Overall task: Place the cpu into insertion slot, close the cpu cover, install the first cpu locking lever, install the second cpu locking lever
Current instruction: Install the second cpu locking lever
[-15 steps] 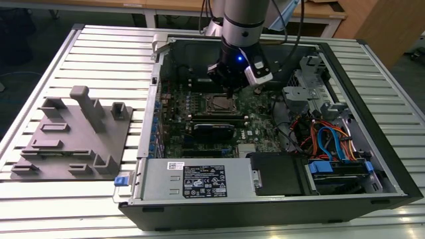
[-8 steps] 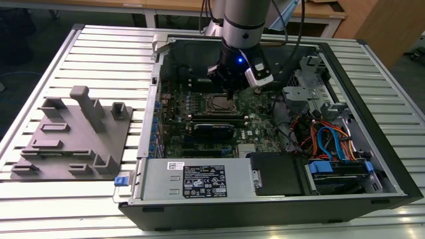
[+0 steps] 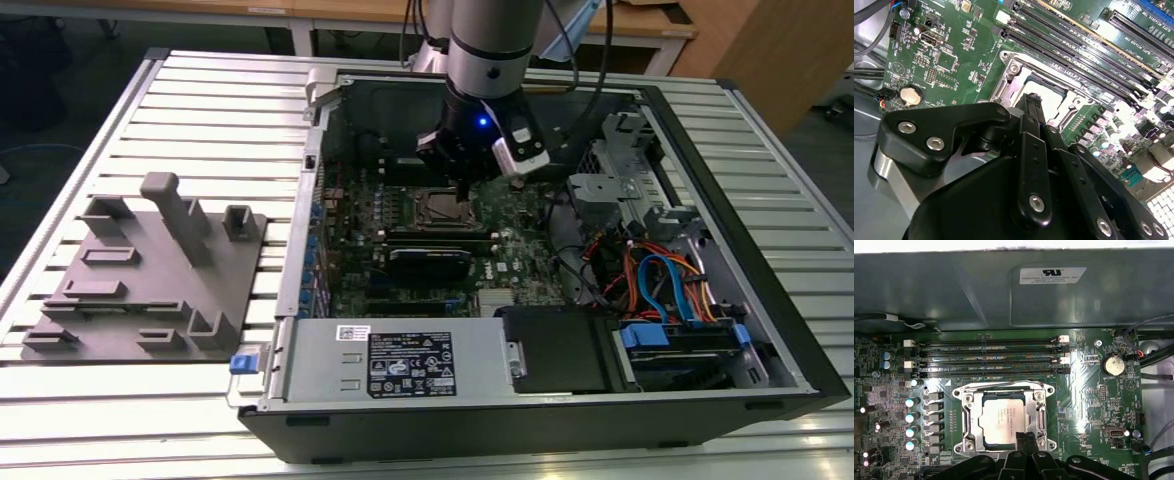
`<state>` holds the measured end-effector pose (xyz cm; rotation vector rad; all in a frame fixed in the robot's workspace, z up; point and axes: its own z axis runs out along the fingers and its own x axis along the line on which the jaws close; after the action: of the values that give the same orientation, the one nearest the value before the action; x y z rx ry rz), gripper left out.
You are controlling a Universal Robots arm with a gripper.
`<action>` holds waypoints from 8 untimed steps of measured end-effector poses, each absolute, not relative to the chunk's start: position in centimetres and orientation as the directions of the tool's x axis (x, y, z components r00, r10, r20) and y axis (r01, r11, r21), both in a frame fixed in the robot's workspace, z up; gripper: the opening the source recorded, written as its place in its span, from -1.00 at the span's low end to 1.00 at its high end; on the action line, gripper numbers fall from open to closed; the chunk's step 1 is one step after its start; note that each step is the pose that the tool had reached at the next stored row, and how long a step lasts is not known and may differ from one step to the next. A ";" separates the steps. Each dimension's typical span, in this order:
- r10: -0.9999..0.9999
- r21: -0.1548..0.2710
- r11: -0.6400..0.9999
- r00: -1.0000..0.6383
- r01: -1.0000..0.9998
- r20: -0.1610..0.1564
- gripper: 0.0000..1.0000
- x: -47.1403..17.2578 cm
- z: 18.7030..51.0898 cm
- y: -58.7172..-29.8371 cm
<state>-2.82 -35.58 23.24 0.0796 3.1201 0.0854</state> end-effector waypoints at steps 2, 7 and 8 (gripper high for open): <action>0.051 0.055 0.997 -0.999 0.050 -0.018 -0.80 -2.8 23.2 -35.6; 0.051 0.055 0.997 -0.999 0.050 -0.018 -0.80 -2.8 23.2 -35.7; 0.051 0.055 0.997 -0.999 0.050 -0.018 -0.80 -2.8 23.2 -35.7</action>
<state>-2.82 -35.74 23.24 0.0793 3.1201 0.0853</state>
